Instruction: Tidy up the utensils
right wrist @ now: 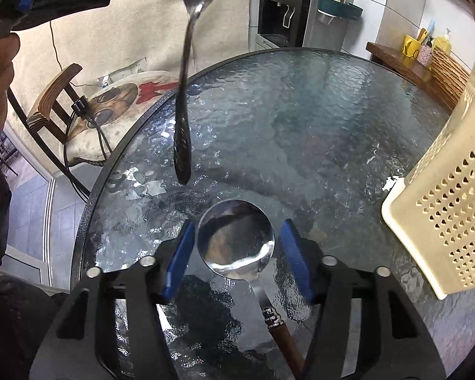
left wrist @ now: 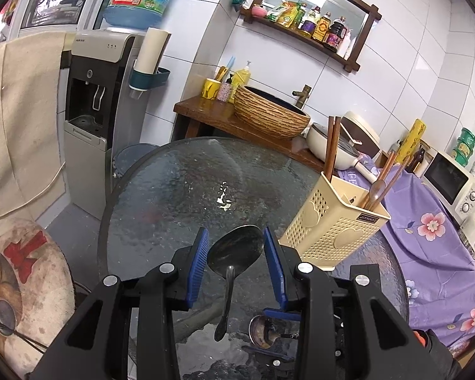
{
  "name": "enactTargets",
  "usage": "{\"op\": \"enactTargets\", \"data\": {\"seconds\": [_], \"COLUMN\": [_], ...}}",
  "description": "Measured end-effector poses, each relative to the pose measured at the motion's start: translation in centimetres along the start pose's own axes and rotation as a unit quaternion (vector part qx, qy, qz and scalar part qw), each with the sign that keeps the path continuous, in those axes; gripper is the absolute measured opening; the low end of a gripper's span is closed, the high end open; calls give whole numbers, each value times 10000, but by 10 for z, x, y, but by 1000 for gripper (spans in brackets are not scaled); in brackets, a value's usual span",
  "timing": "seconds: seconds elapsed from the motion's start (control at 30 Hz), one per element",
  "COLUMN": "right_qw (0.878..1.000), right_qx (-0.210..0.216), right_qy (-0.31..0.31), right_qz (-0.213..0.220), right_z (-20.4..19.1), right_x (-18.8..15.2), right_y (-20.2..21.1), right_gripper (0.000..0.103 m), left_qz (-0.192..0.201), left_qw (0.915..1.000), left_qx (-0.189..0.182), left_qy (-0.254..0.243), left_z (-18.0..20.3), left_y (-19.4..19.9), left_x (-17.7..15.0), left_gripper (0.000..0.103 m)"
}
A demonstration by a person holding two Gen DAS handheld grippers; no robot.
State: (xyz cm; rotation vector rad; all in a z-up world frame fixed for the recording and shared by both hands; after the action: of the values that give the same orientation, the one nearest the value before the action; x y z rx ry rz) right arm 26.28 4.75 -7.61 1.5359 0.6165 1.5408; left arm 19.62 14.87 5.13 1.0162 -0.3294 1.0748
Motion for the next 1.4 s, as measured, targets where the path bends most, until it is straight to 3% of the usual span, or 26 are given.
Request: {"op": "enactTargets", "data": {"seconds": [0.3,0.53,0.7,0.9,1.13,1.4], "right_qw": [9997,9906,9689,9589,9549,9494], "right_qx": [-143,-539,-672,-1000,-1077,-1146], "right_qy": [-171,-965,-1806,-1889,-1976,-1975], "right_qz": [89,801,1555,1867,1938,2157], "right_z": [0,22,44,46,46,49], "right_x": [-2,-9,-20,-28,-29,-27], "right_y": [7,58,118,165,173,202], "right_gripper": [47,47,47,46,46,46], "left_qz": [-78,-141,-220,-340,-374,-359], "left_qw": [10000,9997,9989,9970,9949,9929], "left_qx": [-2,-110,-269,-445,-558,-797], "left_qy": [-47,-166,-322,-525,-759,-803], "left_z": [4,19,40,65,90,110], "left_y": [-3,-4,-7,-12,-14,-9], "left_x": [-7,-14,-23,-36,-44,-31], "left_gripper": [35,35,35,35,35,35]}}
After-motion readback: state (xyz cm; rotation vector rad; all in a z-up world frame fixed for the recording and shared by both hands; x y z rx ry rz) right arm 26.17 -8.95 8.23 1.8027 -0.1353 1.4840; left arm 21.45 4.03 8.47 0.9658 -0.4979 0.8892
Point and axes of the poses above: each gripper's, at about its wrist camera, not at the fingertips, and y roughly against the way its jaws point, z to its right, x to its top, the point moved 2 cm from there along -y, roughly the way its jaws point, and after that the axes turned 13 degrees about y, right-handed, at the moved point
